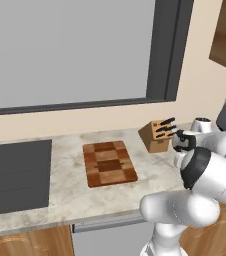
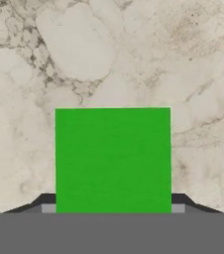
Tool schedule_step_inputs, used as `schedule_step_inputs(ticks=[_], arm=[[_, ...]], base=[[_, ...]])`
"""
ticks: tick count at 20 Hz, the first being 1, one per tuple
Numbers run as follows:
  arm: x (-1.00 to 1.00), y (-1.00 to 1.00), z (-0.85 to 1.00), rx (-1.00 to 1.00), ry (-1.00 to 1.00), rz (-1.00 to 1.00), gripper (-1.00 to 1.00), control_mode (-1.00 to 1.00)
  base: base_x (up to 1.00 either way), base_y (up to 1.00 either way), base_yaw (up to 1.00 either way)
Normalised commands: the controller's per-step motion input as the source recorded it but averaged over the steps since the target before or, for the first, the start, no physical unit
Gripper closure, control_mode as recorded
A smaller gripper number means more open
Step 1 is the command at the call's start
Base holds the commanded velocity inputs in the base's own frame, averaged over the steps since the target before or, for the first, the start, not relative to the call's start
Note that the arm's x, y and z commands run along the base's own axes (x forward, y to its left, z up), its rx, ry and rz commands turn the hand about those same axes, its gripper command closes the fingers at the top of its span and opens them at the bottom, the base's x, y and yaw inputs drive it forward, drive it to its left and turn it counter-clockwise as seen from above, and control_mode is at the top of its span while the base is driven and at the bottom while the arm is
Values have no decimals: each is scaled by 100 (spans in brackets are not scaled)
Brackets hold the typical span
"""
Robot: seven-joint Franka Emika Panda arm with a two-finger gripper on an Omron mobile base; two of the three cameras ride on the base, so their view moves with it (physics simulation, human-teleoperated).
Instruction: Pick up the sponge from the counter and clean the cutting board by briefly scrubbing or pressing down on the cutting board. Once finished, release the sponge.
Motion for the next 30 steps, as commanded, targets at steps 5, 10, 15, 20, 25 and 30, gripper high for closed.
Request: schedule_step_inputs(ticks=[5,10,15,20,25,30], arm=[[-2,85,8,0,15,43,100,-100],[0,83,4,0,14,48,100,-100],[0,77,2,0,12,48,100,-100],[7,69,0,0,13,47,100,-100],[33,56,3,3,15,42,100,-100],[43,36,7,6,12,30,100,-100]], base=[[0,0,0],[0,0,0],[0,0,0],[0,0,0],[0,0,0],[0,0,0]])
